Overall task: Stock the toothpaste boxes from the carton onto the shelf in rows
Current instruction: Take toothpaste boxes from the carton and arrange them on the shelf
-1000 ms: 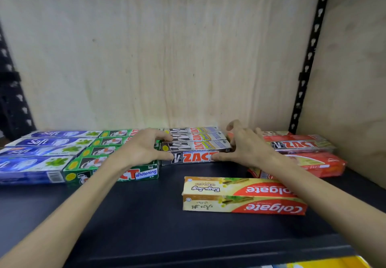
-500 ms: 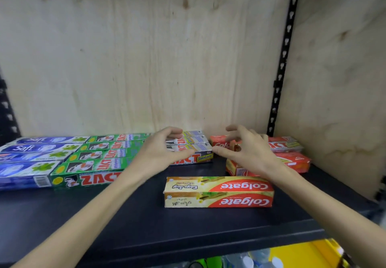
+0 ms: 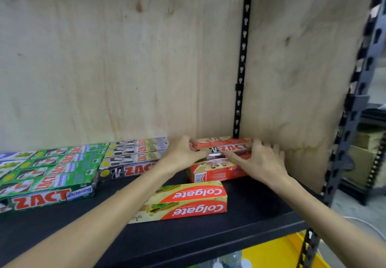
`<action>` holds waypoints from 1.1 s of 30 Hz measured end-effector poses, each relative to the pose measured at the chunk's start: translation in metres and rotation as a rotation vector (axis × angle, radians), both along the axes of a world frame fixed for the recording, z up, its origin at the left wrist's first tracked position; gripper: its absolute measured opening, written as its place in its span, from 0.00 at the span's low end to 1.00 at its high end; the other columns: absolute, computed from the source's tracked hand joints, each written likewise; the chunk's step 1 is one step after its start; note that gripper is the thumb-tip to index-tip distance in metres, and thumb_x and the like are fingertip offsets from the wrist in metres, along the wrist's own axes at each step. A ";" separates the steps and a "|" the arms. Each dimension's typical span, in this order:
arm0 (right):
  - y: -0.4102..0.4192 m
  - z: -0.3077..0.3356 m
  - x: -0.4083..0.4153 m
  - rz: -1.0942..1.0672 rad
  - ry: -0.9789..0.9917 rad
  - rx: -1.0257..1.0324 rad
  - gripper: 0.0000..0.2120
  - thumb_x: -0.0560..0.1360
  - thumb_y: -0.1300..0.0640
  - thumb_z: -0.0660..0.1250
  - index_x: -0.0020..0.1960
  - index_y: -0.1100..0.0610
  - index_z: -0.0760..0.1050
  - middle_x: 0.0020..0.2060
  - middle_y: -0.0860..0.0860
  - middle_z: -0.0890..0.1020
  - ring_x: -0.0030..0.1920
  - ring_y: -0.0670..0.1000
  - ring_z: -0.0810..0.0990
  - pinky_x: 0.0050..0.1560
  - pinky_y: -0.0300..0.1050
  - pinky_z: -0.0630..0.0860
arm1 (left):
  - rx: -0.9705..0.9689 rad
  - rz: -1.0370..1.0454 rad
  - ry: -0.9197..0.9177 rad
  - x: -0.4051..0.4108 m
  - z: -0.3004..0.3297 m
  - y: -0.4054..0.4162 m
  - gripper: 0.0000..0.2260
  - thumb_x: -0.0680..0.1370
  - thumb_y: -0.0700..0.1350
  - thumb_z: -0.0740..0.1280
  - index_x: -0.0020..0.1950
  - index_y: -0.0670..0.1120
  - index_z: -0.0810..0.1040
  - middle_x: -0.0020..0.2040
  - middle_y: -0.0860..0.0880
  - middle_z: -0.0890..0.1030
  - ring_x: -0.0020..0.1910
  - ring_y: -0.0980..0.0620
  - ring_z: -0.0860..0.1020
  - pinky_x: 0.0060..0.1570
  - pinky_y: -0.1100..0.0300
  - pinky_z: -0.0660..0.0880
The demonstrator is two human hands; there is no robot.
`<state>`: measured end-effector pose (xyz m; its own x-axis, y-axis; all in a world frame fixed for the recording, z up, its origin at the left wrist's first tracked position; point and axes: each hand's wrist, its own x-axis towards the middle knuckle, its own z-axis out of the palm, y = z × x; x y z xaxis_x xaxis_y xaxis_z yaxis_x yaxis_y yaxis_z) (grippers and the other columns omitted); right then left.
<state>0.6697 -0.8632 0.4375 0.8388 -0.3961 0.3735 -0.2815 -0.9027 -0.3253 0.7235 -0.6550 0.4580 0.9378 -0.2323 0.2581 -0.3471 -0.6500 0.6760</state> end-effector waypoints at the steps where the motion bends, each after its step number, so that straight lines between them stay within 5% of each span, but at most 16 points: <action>1: -0.001 0.000 0.001 -0.004 0.005 0.009 0.51 0.63 0.18 0.57 0.68 0.58 0.70 0.65 0.61 0.77 0.66 0.65 0.70 0.65 0.59 0.66 | 0.011 0.004 0.006 0.001 -0.003 -0.004 0.21 0.72 0.59 0.76 0.57 0.48 0.78 0.49 0.51 0.83 0.49 0.53 0.82 0.51 0.52 0.80; 5: -0.003 0.002 0.005 0.018 0.002 0.065 0.51 0.62 0.18 0.61 0.69 0.56 0.68 0.66 0.59 0.77 0.67 0.65 0.70 0.65 0.59 0.66 | 0.013 -0.002 -0.022 0.003 -0.010 -0.009 0.15 0.75 0.56 0.75 0.55 0.49 0.79 0.44 0.54 0.80 0.43 0.58 0.80 0.41 0.60 0.77; 10: -0.003 0.001 0.003 0.095 -0.076 0.203 0.44 0.69 0.26 0.66 0.73 0.54 0.65 0.67 0.58 0.75 0.69 0.64 0.67 0.67 0.59 0.64 | 0.014 0.013 -0.050 0.004 -0.007 -0.004 0.15 0.77 0.52 0.74 0.59 0.46 0.79 0.49 0.51 0.81 0.48 0.55 0.80 0.49 0.57 0.79; 15: 0.004 0.002 -0.006 0.227 -0.229 0.270 0.32 0.76 0.39 0.69 0.74 0.52 0.66 0.67 0.54 0.77 0.68 0.59 0.68 0.67 0.57 0.62 | -0.081 0.040 -0.171 -0.006 0.007 0.026 0.11 0.78 0.46 0.72 0.59 0.45 0.79 0.49 0.50 0.82 0.45 0.57 0.79 0.38 0.74 0.71; 21: 0.057 0.017 -0.013 0.403 -0.365 0.384 0.26 0.77 0.48 0.72 0.72 0.52 0.71 0.65 0.52 0.77 0.68 0.54 0.71 0.68 0.56 0.72 | -0.245 0.080 -0.146 -0.034 0.022 0.105 0.10 0.79 0.49 0.71 0.58 0.49 0.79 0.52 0.54 0.82 0.51 0.60 0.79 0.45 0.71 0.71; 26: 0.114 0.022 -0.036 0.463 -0.400 0.571 0.27 0.75 0.42 0.73 0.69 0.55 0.77 0.60 0.48 0.82 0.62 0.47 0.79 0.65 0.49 0.76 | -0.339 0.034 -0.167 -0.077 0.014 0.176 0.10 0.79 0.44 0.71 0.58 0.52 0.78 0.53 0.57 0.82 0.57 0.58 0.79 0.58 0.62 0.75; 30: 0.139 0.013 -0.060 0.508 -0.315 0.626 0.23 0.73 0.41 0.74 0.60 0.56 0.83 0.44 0.44 0.86 0.47 0.39 0.82 0.53 0.41 0.80 | -0.379 -0.016 -0.182 -0.119 -0.012 0.208 0.13 0.78 0.39 0.72 0.58 0.53 0.77 0.57 0.62 0.80 0.60 0.61 0.78 0.62 0.60 0.73; 33: 0.146 0.004 -0.075 0.516 -0.313 0.545 0.27 0.71 0.39 0.75 0.63 0.56 0.82 0.38 0.44 0.85 0.42 0.39 0.82 0.41 0.29 0.73 | -0.405 -0.026 -0.195 -0.141 -0.029 0.219 0.15 0.76 0.39 0.74 0.58 0.53 0.77 0.61 0.61 0.80 0.64 0.62 0.77 0.65 0.60 0.71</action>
<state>0.5951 -0.7173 0.4416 0.8540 -0.1820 0.4874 0.3037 -0.5863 -0.7510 0.5826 -0.4358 0.4292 0.8579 -0.0985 0.5042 -0.5056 -0.3357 0.7948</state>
